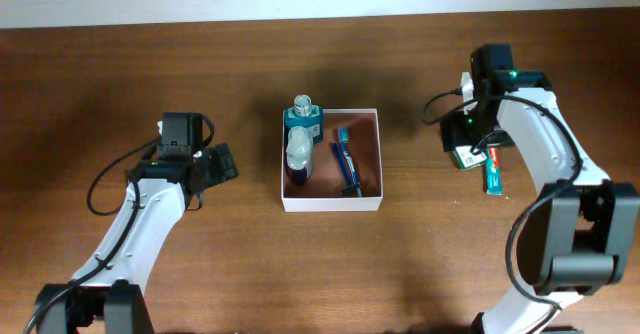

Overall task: Pack container
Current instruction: 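Lower the right gripper onto the white-green toothpaste box and grasp it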

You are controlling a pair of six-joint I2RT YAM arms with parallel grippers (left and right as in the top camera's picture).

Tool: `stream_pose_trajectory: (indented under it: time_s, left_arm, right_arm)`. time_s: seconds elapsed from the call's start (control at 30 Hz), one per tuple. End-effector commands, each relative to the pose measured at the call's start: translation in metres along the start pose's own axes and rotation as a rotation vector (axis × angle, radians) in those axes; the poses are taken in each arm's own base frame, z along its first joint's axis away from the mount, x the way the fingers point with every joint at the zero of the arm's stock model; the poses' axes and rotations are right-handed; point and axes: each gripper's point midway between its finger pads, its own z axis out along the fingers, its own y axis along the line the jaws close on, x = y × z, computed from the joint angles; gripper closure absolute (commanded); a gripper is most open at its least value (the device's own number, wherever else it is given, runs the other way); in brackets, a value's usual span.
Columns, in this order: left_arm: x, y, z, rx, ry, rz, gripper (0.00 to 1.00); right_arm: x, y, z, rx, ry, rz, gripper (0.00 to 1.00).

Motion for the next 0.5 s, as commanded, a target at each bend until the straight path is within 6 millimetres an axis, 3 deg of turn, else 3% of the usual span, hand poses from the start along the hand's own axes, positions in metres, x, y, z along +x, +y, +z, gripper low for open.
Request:
stream_pose_trajectory:
  time_s: [0.0, 0.27, 0.47]
  left_arm:
    - [0.003, 0.002, 0.003, -0.011, 0.009, 0.009, 0.00]
    - [0.003, 0.002, 0.003, -0.011, 0.009, 0.009, 0.01]
    - [0.003, 0.002, 0.003, -0.011, 0.009, 0.009, 0.00]
  right_arm:
    - [0.008, 0.004, 0.015, -0.036, 0.047, -0.047, 0.15]
    - [0.016, 0.010, 0.034, -0.056, 0.060, -0.057, 0.15]
    - [0.024, 0.012, 0.050, -0.056, 0.058, -0.058, 0.08]
